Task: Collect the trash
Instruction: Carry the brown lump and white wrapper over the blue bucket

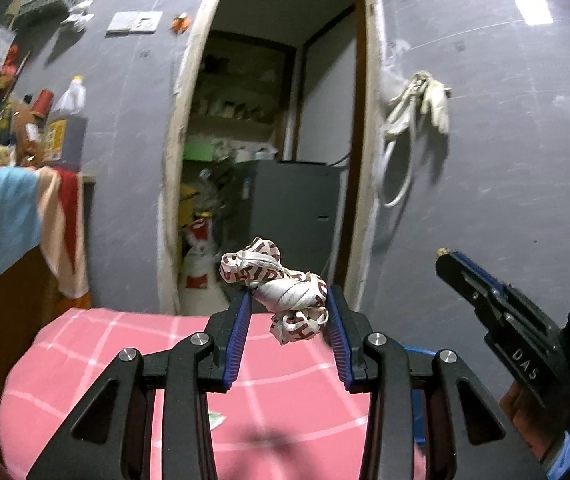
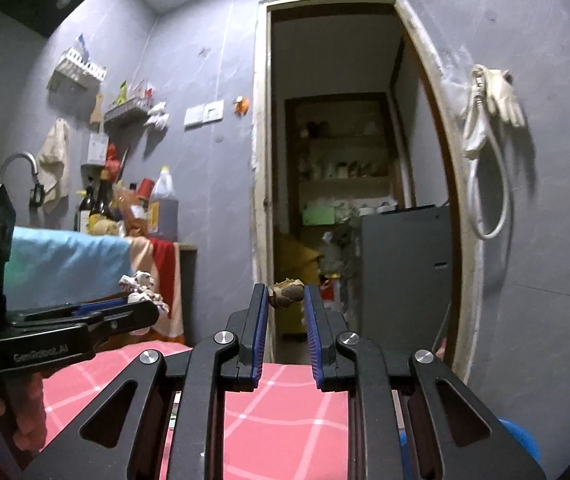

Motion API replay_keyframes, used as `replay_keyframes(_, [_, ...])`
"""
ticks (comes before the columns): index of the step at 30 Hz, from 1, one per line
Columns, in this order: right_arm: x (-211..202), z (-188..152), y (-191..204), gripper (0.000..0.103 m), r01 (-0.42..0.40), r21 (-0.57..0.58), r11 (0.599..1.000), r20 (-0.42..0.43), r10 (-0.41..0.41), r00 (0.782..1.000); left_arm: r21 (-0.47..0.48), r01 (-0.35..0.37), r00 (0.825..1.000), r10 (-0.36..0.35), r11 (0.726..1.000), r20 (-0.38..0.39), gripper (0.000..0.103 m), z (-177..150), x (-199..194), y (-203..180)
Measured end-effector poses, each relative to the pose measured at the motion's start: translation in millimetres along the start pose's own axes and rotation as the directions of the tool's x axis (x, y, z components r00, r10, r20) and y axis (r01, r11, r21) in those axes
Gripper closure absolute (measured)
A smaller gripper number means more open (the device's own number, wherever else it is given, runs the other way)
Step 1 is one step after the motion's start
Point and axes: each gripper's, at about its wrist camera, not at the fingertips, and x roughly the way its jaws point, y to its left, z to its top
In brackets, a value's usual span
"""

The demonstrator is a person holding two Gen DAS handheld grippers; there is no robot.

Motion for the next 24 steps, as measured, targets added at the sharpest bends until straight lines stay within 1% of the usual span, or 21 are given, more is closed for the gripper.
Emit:
replay_keyframes(5, [-23, 2, -19, 0.086, 0.074, 0.004, 0.997, 0.029, -0.074, 0.997, 0.018, 0.053, 0.999, -0.053, 0.998, 0.01, 0.07, 2, 7, -30])
replay_keyframes(9, [-35, 1, -36, 0.086, 0.136, 0.016, 0.991, 0.016, -0.136, 0.991, 0.02, 0.094, 0.996, -0.093, 0.995, -0.014, 0.07, -2, 21, -50])
replay_keyframes(12, [-42, -4, -53, 0.086, 0.188, 0.035, 0.982, -0.019, -0.187, 0.982, 0.017, 0.119, 0.992, -0.118, 0.993, -0.037, 0.07, -5, 33, -64])
replay_keyframes(16, [-43, -13, -78, 0.086, 0.265, 0.075, 0.961, -0.112, -0.256, 0.96, 0.004, 0.151, 0.985, -0.151, 0.988, -0.082, 0.07, -9, 52, -81])
replay_keyframes(20, [-43, -22, -99, 0.086, 0.324, 0.122, 0.938, -0.192, -0.298, 0.935, -0.032, 0.172, 0.974, -0.175, 0.985, -0.142, 0.07, -16, 72, -91])
replay_keyframes(24, [-43, -30, -115, 0.085, 0.367, 0.162, 0.916, -0.248, -0.322, 0.914, -0.078, 0.185, 0.958, -0.197, 0.98, -0.206, 0.07, -23, 91, -97])
